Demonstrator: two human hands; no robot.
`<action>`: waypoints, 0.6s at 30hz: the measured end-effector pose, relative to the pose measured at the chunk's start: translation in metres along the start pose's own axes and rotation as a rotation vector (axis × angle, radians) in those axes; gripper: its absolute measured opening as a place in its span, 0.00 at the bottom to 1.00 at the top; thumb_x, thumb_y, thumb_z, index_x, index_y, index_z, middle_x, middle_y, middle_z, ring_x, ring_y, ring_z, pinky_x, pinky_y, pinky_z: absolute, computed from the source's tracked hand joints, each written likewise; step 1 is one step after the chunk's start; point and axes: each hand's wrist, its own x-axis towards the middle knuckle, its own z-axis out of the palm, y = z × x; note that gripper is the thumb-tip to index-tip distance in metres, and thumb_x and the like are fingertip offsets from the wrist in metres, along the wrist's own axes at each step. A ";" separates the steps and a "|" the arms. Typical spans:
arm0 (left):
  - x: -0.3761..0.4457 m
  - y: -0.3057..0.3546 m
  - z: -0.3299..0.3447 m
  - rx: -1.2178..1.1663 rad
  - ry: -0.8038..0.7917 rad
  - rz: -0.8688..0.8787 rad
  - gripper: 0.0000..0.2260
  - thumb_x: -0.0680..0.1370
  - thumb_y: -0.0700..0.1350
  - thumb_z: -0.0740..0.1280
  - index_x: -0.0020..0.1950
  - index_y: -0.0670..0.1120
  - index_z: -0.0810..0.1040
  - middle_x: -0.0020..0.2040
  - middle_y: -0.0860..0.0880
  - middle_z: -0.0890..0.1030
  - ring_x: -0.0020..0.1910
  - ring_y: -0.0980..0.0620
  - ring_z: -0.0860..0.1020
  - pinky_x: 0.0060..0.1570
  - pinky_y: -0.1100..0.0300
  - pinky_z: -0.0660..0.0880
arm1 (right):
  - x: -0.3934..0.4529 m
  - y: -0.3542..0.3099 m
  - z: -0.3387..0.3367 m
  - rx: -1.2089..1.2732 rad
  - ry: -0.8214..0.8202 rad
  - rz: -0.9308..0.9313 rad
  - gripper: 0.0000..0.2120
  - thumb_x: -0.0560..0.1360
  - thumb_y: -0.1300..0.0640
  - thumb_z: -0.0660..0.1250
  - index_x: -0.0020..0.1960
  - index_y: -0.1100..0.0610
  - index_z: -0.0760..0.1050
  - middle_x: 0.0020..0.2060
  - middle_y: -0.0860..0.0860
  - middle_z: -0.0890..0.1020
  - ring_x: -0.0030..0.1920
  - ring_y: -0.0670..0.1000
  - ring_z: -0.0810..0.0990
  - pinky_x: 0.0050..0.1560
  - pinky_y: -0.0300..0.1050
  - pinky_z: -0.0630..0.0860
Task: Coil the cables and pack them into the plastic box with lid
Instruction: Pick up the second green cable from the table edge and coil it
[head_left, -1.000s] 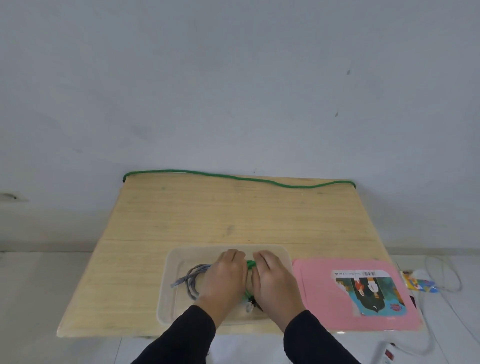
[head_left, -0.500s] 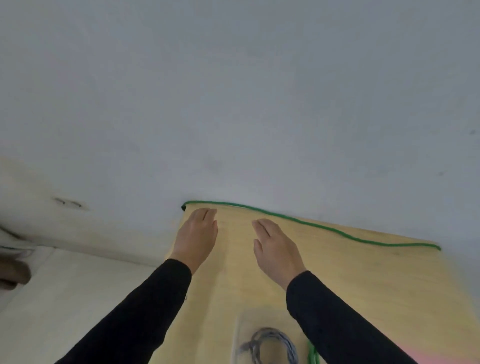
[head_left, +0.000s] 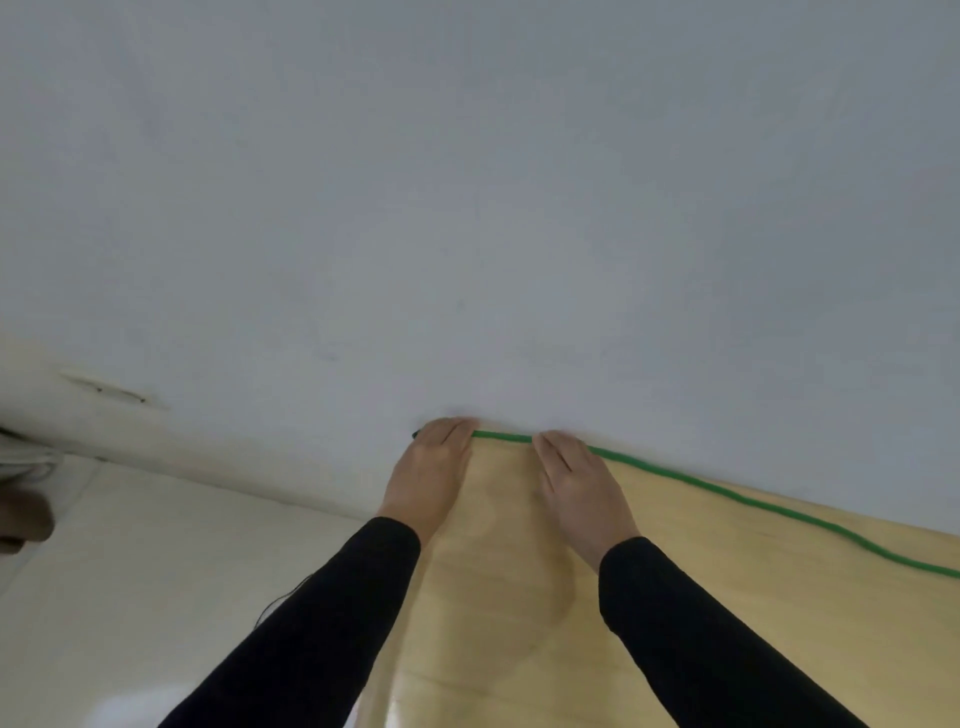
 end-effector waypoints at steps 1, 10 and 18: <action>0.003 -0.004 0.002 0.003 -0.002 0.006 0.14 0.72 0.33 0.68 0.57 0.40 0.79 0.53 0.41 0.81 0.54 0.43 0.78 0.53 0.58 0.74 | 0.003 0.000 0.004 0.004 -0.005 0.000 0.23 0.63 0.66 0.76 0.58 0.65 0.76 0.51 0.57 0.82 0.53 0.56 0.81 0.54 0.48 0.78; 0.005 0.003 -0.017 -0.161 0.047 -0.005 0.13 0.73 0.44 0.58 0.50 0.42 0.80 0.47 0.45 0.79 0.48 0.50 0.76 0.46 0.61 0.72 | 0.012 0.002 -0.006 0.122 -0.032 0.107 0.07 0.72 0.62 0.69 0.50 0.58 0.79 0.42 0.53 0.80 0.45 0.58 0.77 0.42 0.49 0.73; 0.025 0.063 -0.075 -0.499 0.111 -0.074 0.07 0.79 0.39 0.62 0.50 0.48 0.78 0.41 0.57 0.77 0.34 0.56 0.77 0.39 0.70 0.73 | -0.003 0.021 -0.109 0.526 0.212 0.171 0.13 0.78 0.62 0.59 0.60 0.56 0.75 0.37 0.49 0.73 0.35 0.41 0.71 0.38 0.27 0.65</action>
